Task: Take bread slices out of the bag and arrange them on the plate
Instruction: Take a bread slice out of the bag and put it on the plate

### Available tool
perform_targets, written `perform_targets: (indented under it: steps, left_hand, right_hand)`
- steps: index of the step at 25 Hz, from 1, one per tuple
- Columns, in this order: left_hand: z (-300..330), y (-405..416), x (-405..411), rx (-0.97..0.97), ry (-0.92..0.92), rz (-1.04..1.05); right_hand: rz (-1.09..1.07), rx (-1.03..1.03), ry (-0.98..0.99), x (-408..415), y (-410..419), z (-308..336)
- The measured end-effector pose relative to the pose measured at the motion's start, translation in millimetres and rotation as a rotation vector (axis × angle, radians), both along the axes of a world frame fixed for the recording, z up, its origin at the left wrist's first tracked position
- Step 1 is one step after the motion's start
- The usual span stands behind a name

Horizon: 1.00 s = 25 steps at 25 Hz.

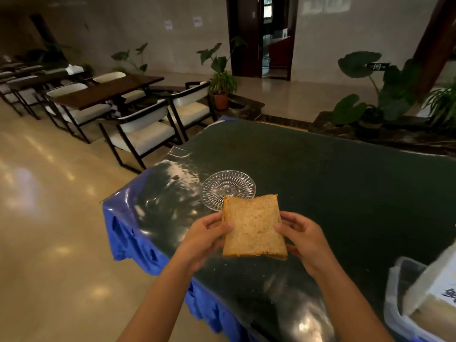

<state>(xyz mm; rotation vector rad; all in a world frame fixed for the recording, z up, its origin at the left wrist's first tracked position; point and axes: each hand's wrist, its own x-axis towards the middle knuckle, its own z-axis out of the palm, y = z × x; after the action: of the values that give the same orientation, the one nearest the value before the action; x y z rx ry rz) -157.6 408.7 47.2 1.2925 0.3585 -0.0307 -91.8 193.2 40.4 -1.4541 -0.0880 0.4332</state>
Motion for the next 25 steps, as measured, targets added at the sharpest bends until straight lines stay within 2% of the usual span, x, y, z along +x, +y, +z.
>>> perform_targets:
  steps: [3, 12, 20, 25]
  left_hand:
    - [-15, 20, 24, 0.004, 0.040, 0.009]
    - [-38, 89, 137, 0.221, 0.167, 0.160]
    - [-86, 142, 265, 0.349, 0.220, 0.030]
    - [-131, 177, 354, 0.455, 0.190, -0.088]
  right_hand:
    - [-0.036, 0.006, 0.062, 20, 22, -18]
    - [-0.034, 0.028, 0.148, 128, 106, -57]
    - [-0.200, -0.125, 0.191, 227, 169, -108]
    - [-0.389, -0.254, 0.161, 288, 214, -144]
